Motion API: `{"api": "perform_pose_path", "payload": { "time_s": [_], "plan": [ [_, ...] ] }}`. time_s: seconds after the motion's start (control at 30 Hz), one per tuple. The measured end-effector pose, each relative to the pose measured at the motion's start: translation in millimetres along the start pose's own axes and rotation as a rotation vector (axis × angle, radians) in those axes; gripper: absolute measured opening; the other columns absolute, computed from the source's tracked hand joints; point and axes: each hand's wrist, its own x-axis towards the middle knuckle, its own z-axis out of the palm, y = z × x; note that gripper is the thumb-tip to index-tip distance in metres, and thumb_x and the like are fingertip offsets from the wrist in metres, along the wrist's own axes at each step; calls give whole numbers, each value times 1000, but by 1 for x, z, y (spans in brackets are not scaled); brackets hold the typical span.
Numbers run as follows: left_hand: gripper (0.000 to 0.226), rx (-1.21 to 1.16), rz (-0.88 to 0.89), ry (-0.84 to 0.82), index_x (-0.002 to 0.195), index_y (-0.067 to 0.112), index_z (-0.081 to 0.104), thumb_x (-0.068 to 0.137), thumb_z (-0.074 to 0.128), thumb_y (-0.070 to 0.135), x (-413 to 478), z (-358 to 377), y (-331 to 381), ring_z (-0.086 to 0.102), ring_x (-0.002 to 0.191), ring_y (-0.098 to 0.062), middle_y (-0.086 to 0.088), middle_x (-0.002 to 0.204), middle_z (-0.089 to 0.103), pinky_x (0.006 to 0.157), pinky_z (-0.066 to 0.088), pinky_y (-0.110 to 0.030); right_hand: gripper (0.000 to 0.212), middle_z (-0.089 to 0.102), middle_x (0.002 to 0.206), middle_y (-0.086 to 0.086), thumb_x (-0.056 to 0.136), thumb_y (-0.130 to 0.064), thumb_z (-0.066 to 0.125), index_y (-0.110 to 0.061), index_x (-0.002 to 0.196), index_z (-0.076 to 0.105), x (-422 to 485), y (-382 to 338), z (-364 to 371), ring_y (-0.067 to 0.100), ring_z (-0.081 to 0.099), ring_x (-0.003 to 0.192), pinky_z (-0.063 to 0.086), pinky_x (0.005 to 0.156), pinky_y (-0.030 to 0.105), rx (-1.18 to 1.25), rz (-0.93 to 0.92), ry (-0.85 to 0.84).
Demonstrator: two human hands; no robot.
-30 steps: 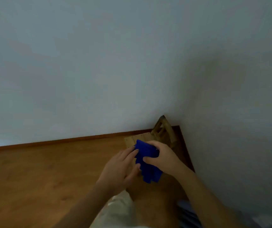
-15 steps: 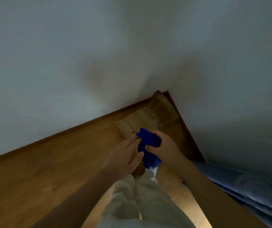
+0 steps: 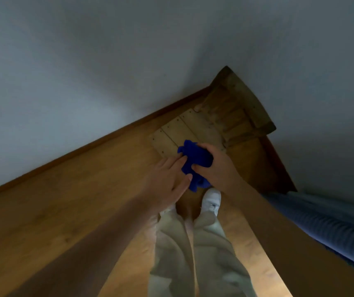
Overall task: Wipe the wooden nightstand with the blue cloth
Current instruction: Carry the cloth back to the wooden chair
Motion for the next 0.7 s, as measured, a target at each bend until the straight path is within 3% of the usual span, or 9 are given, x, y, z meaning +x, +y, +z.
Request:
{"api": "perform_pose_path", "payload": {
  "time_s": [0.2, 0.33, 0.43, 0.5, 0.57, 0.6, 0.7],
  "plan": [
    [75, 22, 31, 18, 154, 17, 35, 96, 22, 63, 85, 24, -25, 36, 144, -20, -3, 159, 37, 116, 35, -41, 62, 61, 135, -1, 88, -14, 77, -14, 144, 52, 69, 43, -21, 12, 58, 118, 49, 96, 27, -10, -44, 87],
    [63, 104, 125, 13, 150, 13, 42, 101, 33, 52, 135, 37, -44, 43, 139, -25, -9, 154, 45, 114, 31, -33, 61, 61, 135, -1, 87, -15, 79, -16, 142, 54, 115, 79, -35, 10, 57, 117, 45, 84, 4, -15, -40, 98],
    [66, 255, 196, -39, 146, 6, 47, 100, 31, 51, 171, 58, -71, 50, 134, -34, -16, 149, 50, 108, 41, -45, 61, 59, 138, -1, 87, -16, 79, -16, 143, 53, 148, 118, -27, 8, 55, 117, 42, 82, 2, -26, -27, 108],
    [69, 348, 187, -109, 147, 8, 46, 100, 27, 54, 192, 78, -89, 47, 136, -36, -16, 150, 49, 108, 41, -49, 61, 58, 140, 3, 87, -15, 79, -14, 142, 53, 166, 145, -16, 11, 54, 119, 46, 92, 10, -44, -16, 111],
    [68, 376, 166, -167, 147, 9, 47, 100, 27, 54, 204, 97, -103, 47, 136, -37, -16, 150, 49, 107, 41, -51, 58, 56, 141, 8, 85, -13, 79, -12, 139, 56, 176, 168, -3, 19, 53, 126, 47, 105, 33, -64, -11, 140],
    [68, 379, 157, -184, 147, 10, 47, 99, 27, 55, 204, 101, -104, 47, 137, -37, -16, 150, 49, 107, 41, -51, 57, 56, 141, 9, 84, -11, 79, -11, 137, 58, 175, 173, 0, 20, 52, 128, 45, 107, 36, -72, -22, 166],
    [71, 370, 140, -195, 151, 12, 41, 99, 25, 57, 200, 113, -112, 41, 142, -34, -14, 154, 45, 110, 36, -49, 56, 56, 138, 7, 81, -9, 79, -9, 134, 59, 174, 182, 7, 10, 48, 124, 37, 103, 26, -80, -74, 211]
  ]
}}
